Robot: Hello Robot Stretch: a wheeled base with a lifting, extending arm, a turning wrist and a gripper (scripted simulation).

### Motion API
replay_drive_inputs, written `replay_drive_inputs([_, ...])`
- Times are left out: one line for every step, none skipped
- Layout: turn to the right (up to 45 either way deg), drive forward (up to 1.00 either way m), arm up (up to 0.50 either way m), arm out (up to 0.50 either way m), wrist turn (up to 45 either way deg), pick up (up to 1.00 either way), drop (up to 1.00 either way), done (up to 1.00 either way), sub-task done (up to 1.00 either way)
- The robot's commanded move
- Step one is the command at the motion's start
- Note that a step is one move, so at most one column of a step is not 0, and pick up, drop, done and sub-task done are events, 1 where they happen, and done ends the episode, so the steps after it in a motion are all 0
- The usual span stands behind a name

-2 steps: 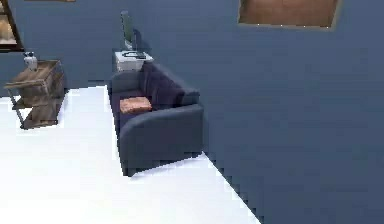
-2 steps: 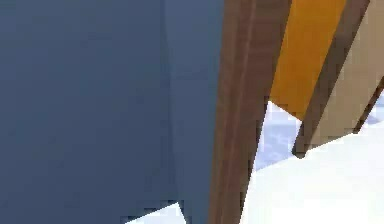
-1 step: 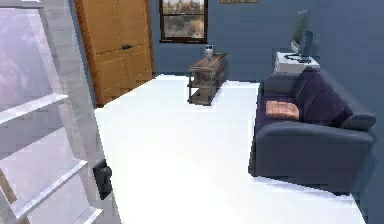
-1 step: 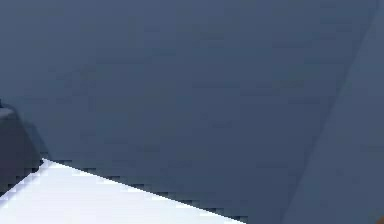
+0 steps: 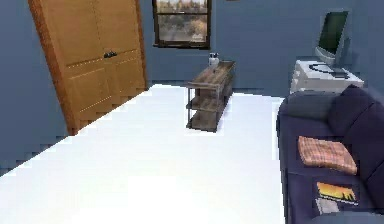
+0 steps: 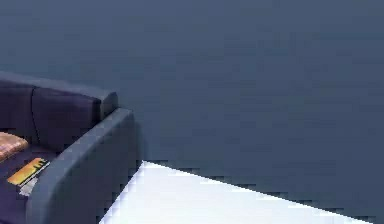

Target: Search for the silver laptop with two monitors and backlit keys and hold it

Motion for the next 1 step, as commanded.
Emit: replay_drive_inputs([-45.0, 0.0, 0.0, 0.0, 0.0, 0.0, 0.0, 0.0, 0.0])
